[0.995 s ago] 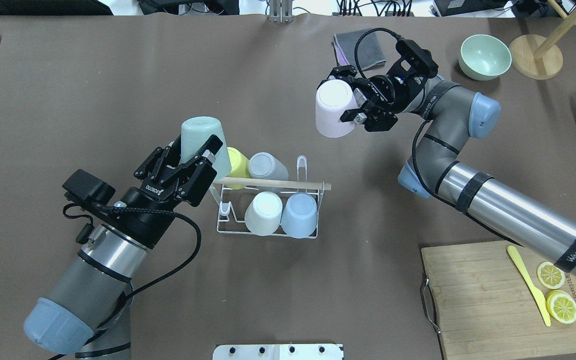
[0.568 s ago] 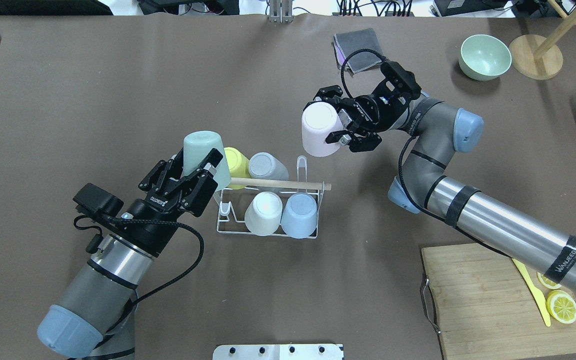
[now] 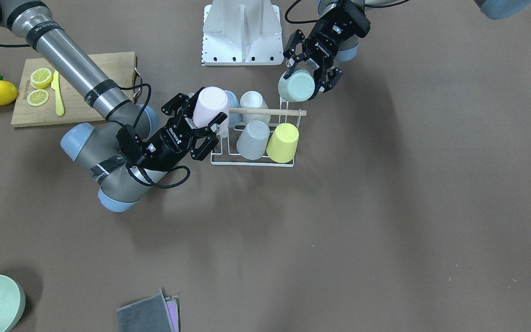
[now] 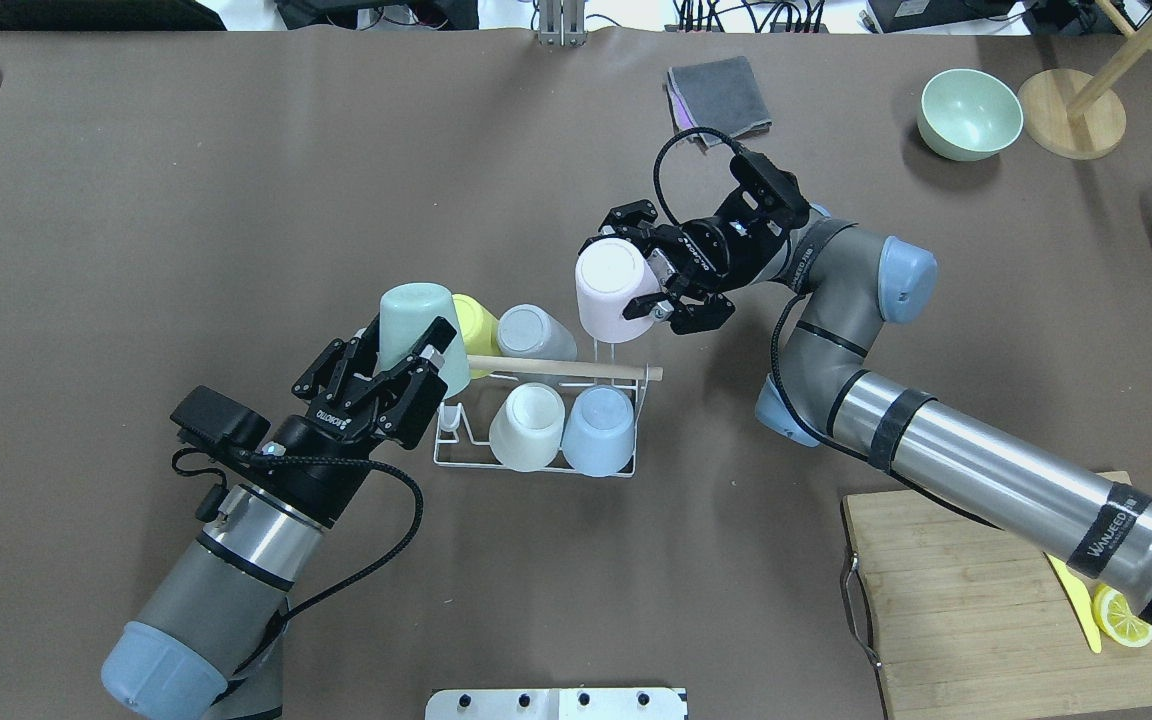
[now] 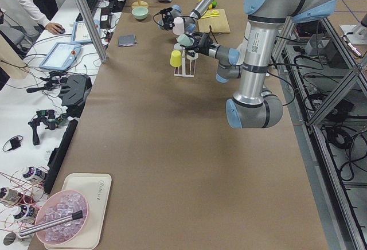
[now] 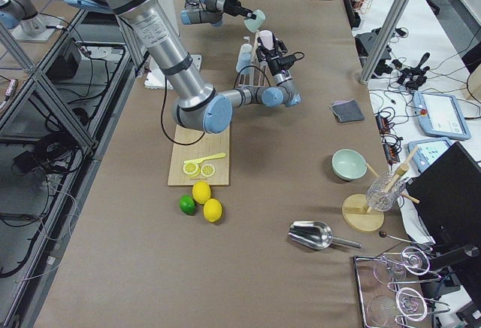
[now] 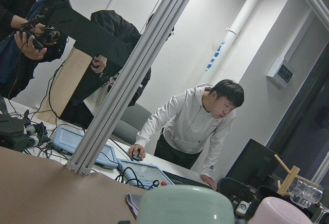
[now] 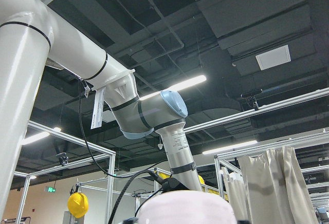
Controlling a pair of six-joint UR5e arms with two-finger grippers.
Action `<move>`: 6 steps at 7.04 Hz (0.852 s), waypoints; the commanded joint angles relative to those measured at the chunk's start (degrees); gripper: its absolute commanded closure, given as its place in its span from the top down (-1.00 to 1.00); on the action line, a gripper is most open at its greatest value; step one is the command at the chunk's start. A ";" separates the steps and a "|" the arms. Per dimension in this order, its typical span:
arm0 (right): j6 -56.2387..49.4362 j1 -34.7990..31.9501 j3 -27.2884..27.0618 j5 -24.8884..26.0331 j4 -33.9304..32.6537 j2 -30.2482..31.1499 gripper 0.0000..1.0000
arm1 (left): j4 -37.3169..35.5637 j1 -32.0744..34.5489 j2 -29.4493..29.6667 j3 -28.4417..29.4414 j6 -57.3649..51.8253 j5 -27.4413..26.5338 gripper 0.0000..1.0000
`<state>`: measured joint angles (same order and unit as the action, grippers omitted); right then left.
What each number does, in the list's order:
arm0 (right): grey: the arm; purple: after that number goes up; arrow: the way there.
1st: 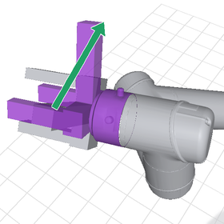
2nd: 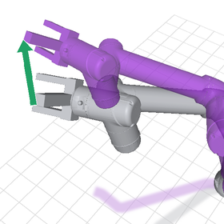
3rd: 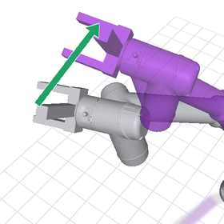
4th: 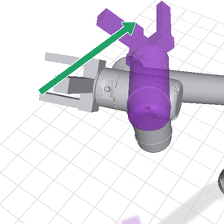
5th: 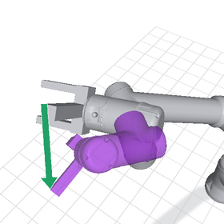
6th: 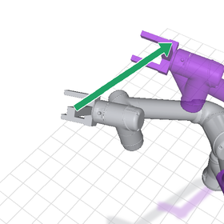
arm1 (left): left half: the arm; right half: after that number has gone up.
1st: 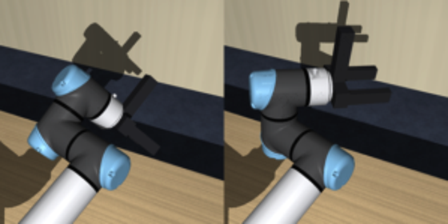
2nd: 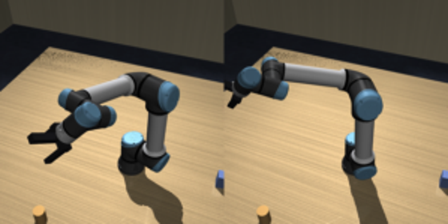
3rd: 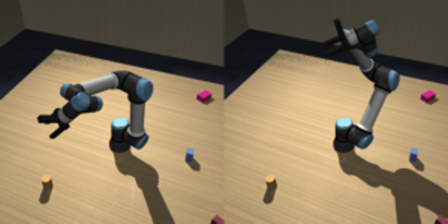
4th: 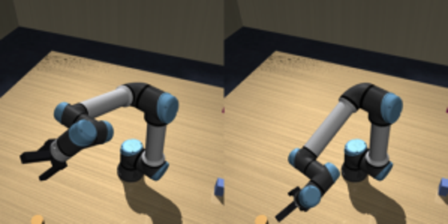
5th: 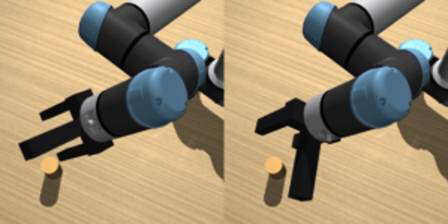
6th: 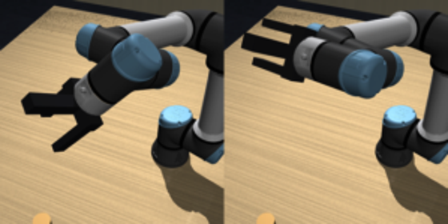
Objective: Place cup on cup holder
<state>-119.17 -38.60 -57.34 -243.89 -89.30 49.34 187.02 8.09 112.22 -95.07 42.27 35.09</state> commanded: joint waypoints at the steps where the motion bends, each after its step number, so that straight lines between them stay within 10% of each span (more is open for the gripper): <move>1: -1.76 0.19 0.65 0.26 0.09 -0.29 -0.45 | 0.01 -0.44 1.07 1.10 0.01 -0.02 -0.24; 5: -1.94 0.45 1.00 0.17 0.00 -0.47 -0.22 | 1.33 -0.35 1.60 2.96 -0.08 -1.16 -0.23; 6: -1.24 0.45 1.18 -0.26 -0.08 -0.82 0.99 | 1.51 -0.35 1.60 3.48 0.01 -1.25 -0.23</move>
<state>-120.98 -38.18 -56.30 -243.80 -89.32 48.83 188.18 7.69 113.83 -92.05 42.25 33.93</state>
